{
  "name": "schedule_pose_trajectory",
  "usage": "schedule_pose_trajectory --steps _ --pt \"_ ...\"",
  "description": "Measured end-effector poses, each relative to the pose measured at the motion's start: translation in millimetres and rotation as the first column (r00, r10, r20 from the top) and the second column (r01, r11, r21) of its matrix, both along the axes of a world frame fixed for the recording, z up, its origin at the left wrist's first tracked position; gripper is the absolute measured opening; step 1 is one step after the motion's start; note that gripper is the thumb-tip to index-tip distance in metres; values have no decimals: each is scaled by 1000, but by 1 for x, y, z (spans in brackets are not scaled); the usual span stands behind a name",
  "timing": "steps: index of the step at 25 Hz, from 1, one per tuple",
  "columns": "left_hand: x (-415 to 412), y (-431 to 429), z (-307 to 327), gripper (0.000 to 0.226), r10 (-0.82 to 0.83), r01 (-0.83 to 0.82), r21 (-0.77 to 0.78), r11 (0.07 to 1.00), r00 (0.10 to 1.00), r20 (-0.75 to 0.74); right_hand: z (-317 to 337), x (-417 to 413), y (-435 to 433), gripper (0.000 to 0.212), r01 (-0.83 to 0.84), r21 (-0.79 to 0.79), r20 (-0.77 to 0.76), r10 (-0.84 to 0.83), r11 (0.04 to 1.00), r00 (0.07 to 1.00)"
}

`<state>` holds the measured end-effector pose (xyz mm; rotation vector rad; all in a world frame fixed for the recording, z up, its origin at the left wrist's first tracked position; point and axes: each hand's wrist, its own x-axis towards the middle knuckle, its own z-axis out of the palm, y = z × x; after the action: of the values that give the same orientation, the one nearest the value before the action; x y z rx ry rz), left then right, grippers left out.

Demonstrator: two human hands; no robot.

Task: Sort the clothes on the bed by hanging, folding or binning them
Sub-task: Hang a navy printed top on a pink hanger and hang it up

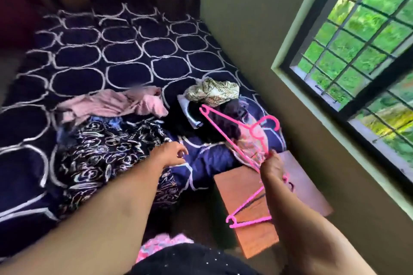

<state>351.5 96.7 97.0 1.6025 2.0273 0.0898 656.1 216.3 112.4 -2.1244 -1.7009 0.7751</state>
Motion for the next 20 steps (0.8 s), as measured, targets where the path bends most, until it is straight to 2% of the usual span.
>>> schedule_pose_trajectory --steps 4,8,14,17,20 --pt "-41 -59 2 36 203 -203 -8 979 978 -47 -3 -72 -7 37 -286 32 44 284 958 958" --pt "-75 -93 -2 37 311 -312 -9 950 950 -38 -1 -136 -12 23 -461 -4 33 461 887 887" --pt "-147 -130 -21 37 440 -440 -4 898 898 -14 -24 -230 -17 33 -548 -90 44 553 832 832" --pt "-191 -135 -33 42 465 -465 -21 885 885 -1 -31 -275 -13 48 -525 -168 50 539 834 841" --pt "-254 -132 -47 44 475 -474 -42 879 880 17 -37 -329 -8 52 -493 -211 103 521 844 847"
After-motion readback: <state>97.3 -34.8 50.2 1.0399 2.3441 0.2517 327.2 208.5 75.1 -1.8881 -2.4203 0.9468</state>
